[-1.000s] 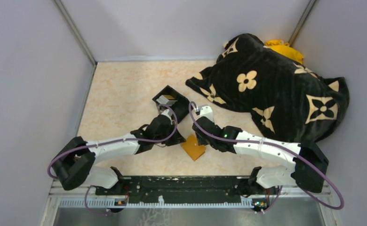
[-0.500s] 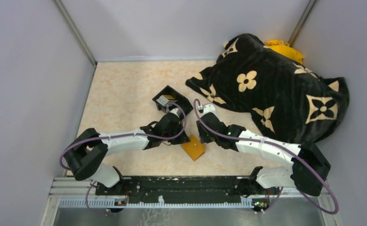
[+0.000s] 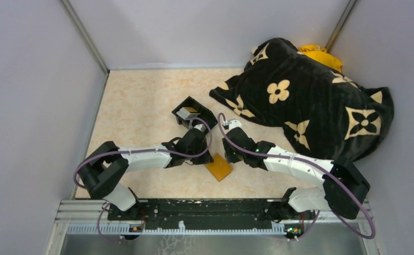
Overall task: Put the credit cards into the card holder
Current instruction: Close the card holder at the center of the board.
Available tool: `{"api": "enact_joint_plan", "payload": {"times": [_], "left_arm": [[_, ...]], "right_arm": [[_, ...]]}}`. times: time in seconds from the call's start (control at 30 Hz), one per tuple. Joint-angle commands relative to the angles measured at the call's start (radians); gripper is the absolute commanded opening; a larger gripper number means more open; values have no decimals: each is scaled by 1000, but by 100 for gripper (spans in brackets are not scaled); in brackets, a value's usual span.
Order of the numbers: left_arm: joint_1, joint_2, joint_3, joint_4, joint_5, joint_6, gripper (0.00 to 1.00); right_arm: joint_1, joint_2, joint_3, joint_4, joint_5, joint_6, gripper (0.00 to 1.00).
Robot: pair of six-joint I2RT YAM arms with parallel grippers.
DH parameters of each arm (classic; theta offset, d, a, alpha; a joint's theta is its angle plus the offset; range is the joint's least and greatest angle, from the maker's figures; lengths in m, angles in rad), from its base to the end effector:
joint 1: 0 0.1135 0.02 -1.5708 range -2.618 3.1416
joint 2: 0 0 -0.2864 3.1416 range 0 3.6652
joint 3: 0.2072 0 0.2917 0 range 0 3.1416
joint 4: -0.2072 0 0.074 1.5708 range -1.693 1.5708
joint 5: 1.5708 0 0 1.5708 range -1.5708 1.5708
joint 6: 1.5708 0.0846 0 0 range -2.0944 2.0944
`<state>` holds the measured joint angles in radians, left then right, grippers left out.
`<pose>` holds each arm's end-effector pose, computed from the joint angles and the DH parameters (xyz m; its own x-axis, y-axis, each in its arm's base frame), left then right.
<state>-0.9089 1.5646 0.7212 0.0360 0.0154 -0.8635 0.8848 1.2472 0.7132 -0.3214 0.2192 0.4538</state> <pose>0.2218 -0.2868 0.1120 -0.8930 -0.0904 -0.4408 0.1792 0.8271 -0.5328 0.2093 0.2266 0.1732 -0.7212 -0.2055 -0.6615 -0.3880 0.9110 0.1400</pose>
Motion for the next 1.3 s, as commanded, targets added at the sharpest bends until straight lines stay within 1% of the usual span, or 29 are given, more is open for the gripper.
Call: {"api": "enact_joint_plan", "payload": {"times": [0.0, 0.6, 0.67, 0.87, 0.97, 1.27], "left_arm": [[-16, 22, 22, -7, 1, 0, 0], [-22, 43, 25, -5, 0, -6, 0], [-22, 44, 26, -6, 0, -6, 0], [-22, 46, 23, -6, 2, -8, 0], [-23, 47, 24, -4, 3, -10, 0], [-24, 57, 34, -3, 7, -14, 0]], "right_arm": [[-16, 15, -5, 57, -20, -5, 29], [-36, 53, -18, 104, -51, -6, 23], [-38, 55, -20, 102, -51, -7, 21], [-38, 62, -23, 101, -51, -11, 10], [-39, 66, -24, 101, -53, -13, 1], [-38, 69, -30, 117, -93, -16, 0]]}}
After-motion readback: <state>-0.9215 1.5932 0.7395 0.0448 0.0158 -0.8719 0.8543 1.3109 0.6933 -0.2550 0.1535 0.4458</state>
